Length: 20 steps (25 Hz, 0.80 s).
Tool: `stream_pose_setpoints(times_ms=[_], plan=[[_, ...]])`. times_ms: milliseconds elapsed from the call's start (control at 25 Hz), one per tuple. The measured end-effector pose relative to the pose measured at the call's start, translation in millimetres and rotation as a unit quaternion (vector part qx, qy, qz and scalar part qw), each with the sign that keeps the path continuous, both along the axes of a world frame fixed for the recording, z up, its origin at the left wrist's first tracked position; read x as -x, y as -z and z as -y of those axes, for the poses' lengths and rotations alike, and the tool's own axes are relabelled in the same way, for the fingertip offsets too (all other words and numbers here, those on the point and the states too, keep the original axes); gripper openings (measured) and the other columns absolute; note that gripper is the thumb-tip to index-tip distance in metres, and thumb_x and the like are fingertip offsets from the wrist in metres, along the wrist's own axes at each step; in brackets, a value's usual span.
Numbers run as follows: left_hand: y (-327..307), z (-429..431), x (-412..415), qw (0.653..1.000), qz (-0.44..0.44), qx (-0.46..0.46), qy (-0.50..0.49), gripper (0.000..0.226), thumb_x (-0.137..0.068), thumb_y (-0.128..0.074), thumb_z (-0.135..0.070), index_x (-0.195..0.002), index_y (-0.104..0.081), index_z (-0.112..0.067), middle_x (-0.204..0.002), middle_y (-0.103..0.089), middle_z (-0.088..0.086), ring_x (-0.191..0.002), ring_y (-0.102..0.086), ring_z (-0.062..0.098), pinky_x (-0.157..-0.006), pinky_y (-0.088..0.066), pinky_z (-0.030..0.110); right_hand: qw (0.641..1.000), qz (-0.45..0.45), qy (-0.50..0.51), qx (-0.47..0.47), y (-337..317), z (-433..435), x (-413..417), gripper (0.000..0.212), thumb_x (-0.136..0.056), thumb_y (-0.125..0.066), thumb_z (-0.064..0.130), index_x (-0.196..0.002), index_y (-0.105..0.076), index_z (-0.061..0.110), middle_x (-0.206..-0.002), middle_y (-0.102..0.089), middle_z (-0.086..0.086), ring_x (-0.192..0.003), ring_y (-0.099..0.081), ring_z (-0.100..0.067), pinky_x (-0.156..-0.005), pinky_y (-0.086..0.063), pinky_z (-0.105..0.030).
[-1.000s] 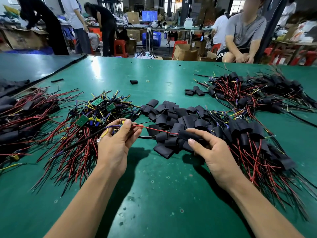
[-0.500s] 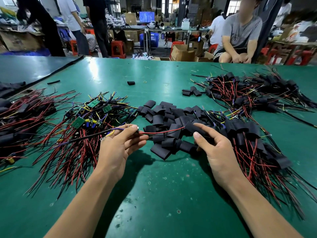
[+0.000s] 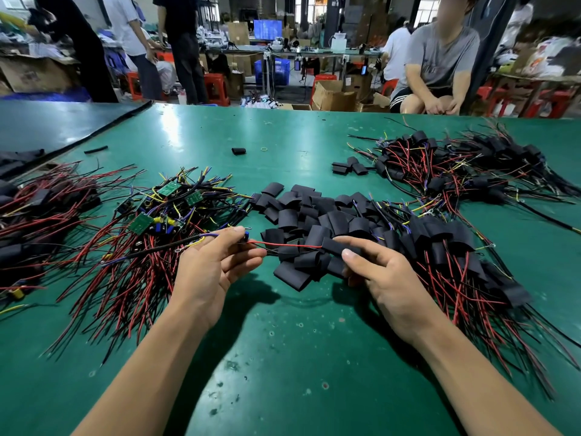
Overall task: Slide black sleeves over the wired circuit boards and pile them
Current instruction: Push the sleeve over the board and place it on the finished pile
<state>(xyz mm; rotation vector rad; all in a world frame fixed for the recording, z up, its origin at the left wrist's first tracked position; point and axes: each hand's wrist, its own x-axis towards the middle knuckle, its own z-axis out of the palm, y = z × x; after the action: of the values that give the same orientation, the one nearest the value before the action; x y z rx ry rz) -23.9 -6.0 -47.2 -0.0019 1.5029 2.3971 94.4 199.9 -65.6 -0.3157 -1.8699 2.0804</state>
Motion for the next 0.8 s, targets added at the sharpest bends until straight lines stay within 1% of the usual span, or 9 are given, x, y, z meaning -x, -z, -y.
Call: stream_pose_setpoints(times_ms=[120, 240, 320, 400, 480, 600, 680, 720, 800], plan=[[-0.7, -3.0, -3.0, 1.0, -0.001, -0.007, 0.012, 0.018, -0.09, -0.067, -0.013, -0.101, -0.063, -0.001, -0.077, -0.073, 0.015, -0.064, -0.072, 0.021, -0.056, -0.058, 0.023, 0.997, -0.013, -0.038, 0.067, -3.6, 2.2, 0.2, 0.038, -0.069, -0.078, 0.03, -0.104, -0.078, 0.016, -0.074, -0.061, 0.003, -0.067, -0.053, -0.008, -0.063, -0.045, -0.016], [-0.8, -11.0, -12.3, 0.998, 0.015, -0.035, 0.045, 0.025, -0.084, -0.07, -0.02, -0.098, -0.063, -0.001, -0.082, -0.075, 0.015, -0.071, -0.075, 0.022, -0.057, -0.058, 0.023, 0.985, -0.041, -0.048, 0.158, -8.6, 6.2, -0.1, 0.037, -0.069, -0.079, 0.024, -0.103, -0.077, 0.009, -0.078, -0.058, -0.002, -0.062, -0.052, -0.009, -0.061, -0.047, -0.018], [-0.3, -17.2, -19.5, 0.995, 0.037, -0.055, 0.081, 0.03, -0.08, -0.07, -0.02, -0.101, -0.063, 0.001, -0.089, -0.075, 0.017, -0.076, -0.076, 0.023, -0.058, -0.059, 0.024, 0.974, -0.065, -0.031, 0.215, -11.7, 6.9, -0.4, 0.033, -0.073, -0.076, 0.022, -0.102, -0.076, 0.006, -0.078, -0.059, -0.002, -0.062, -0.051, -0.01, -0.062, -0.05, -0.02], [0.4, -21.3, -24.9, 0.988, 0.058, -0.084, 0.114, 0.031, -0.078, -0.071, -0.015, -0.104, -0.064, 0.0, -0.097, -0.075, 0.021, -0.082, -0.076, 0.027, -0.06, -0.059, 0.025, 0.962, -0.078, 0.011, 0.261, -15.3, 3.8, 0.0, 0.03, -0.075, -0.073, 0.024, -0.099, -0.076, 0.006, -0.079, -0.061, -0.002, -0.064, -0.052, -0.01, -0.063, -0.053, -0.02], [0.6, -22.9, -28.2, 0.985, 0.062, -0.099, 0.13, 0.028, -0.075, -0.071, -0.01, -0.102, -0.065, -0.003, -0.102, -0.074, 0.023, -0.086, -0.075, 0.03, -0.062, -0.06, 0.027, 0.957, -0.078, 0.048, 0.274, -18.4, 0.9, 0.0, 0.028, -0.075, -0.072, 0.025, -0.097, -0.077, 0.008, -0.081, -0.063, -0.002, -0.066, -0.054, -0.01, -0.064, -0.053, -0.019], [1.6, -24.4, -31.2, 0.988, 0.057, -0.081, 0.12, 0.024, -0.071, -0.074, -0.013, -0.094, -0.072, -0.009, -0.1, -0.075, 0.018, -0.08, -0.075, 0.029, -0.06, -0.06, 0.028, 0.956, -0.071, 0.055, 0.278, -19.3, 7.7, 1.2, 0.014, -0.074, -0.072, 0.023, -0.084, -0.079, 0.015, -0.077, -0.063, 0.0, -0.065, -0.056, -0.01, -0.065, -0.053, -0.02], [1.2, -25.3, -32.9, 0.988, 0.065, -0.077, 0.114, 0.021, -0.069, -0.077, -0.016, -0.089, -0.075, -0.011, -0.096, -0.075, 0.015, -0.072, -0.074, 0.025, -0.057, -0.059, 0.027, 0.948, -0.068, 0.037, 0.307, -19.9, 16.2, 1.8, 0.011, -0.07, -0.074, 0.023, -0.076, -0.079, 0.016, -0.076, -0.062, -0.001, -0.063, -0.056, -0.01, -0.062, -0.054, -0.02], [0.9, -25.6, -33.4, 0.988, 0.07, -0.079, 0.113, 0.023, -0.068, -0.077, -0.017, -0.09, -0.074, -0.012, -0.093, -0.075, 0.014, -0.069, -0.073, 0.023, -0.056, -0.059, 0.027, 0.94, -0.068, 0.026, 0.333, -20.4, 19.1, 2.0, 0.013, -0.069, -0.075, 0.024, -0.077, -0.079, 0.015, -0.075, -0.061, -0.001, -0.062, -0.056, -0.01, -0.06, -0.054, -0.021], [0.8, -27.1, -35.9, 0.988, 0.074, -0.075, 0.115, 0.028, -0.067, -0.077, -0.016, -0.095, -0.072, -0.011, -0.089, -0.075, 0.013, -0.064, -0.071, 0.022, -0.054, -0.058, 0.026, 0.923, -0.073, 0.003, 0.379, -21.2, 22.2, 1.1, 0.024, -0.069, -0.075, 0.027, -0.086, -0.079, 0.011, -0.074, -0.059, -0.001, -0.06, -0.056, -0.01, -0.059, -0.053, -0.022]])
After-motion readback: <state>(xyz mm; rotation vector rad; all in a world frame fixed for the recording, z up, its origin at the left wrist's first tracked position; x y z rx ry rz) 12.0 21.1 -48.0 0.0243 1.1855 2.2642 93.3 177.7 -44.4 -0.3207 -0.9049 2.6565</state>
